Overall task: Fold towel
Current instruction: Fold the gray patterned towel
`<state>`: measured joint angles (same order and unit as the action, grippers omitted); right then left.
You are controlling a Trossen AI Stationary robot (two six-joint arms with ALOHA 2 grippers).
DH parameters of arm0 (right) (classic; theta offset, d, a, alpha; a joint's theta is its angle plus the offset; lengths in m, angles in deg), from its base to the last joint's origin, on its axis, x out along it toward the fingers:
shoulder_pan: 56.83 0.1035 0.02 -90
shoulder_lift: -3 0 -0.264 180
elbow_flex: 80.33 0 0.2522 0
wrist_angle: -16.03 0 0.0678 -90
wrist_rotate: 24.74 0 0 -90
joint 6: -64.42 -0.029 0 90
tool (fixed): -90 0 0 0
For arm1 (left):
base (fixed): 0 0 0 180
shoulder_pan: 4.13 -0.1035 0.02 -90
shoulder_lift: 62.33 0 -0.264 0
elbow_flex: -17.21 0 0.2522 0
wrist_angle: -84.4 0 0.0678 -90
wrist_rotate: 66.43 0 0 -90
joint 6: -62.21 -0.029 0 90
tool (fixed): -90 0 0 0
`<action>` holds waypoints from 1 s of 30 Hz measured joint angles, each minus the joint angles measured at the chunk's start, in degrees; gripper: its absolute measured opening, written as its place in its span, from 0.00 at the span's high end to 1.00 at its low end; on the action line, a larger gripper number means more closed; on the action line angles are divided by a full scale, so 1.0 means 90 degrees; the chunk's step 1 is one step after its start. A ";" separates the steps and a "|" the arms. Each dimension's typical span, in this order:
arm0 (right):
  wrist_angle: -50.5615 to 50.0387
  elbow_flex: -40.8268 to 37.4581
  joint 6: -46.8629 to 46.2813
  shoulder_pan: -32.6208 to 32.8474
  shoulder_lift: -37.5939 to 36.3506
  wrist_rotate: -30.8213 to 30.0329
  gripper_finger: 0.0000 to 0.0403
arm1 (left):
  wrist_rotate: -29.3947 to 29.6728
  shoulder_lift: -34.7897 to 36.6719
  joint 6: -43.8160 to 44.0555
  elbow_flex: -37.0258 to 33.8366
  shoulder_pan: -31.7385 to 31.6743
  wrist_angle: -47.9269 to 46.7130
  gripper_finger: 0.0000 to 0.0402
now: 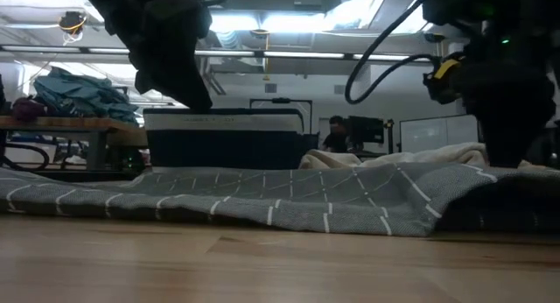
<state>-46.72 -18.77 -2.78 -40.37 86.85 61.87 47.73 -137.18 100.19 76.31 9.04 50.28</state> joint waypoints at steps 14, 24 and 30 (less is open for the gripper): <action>0.0270 -0.0209 0.0018 -0.0937 0.0000 0.0053 0.53 | -0.0517 0.0000 -0.0091 0.0000 0.0074 -0.0008 0.83; 0.0509 -0.0534 0.0019 -0.1182 0.0001 0.0497 0.53 | -0.0665 -0.0264 -0.0087 0.0000 0.0697 -0.0190 0.83; 0.0965 -0.0534 0.0020 -0.1179 0.0002 0.0447 0.53 | -0.0632 -0.0905 -0.0081 0.0000 0.0868 -0.0012 0.83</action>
<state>-38.03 -23.58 -2.60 -50.99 86.88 65.90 42.04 -145.32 99.46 76.31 16.85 50.17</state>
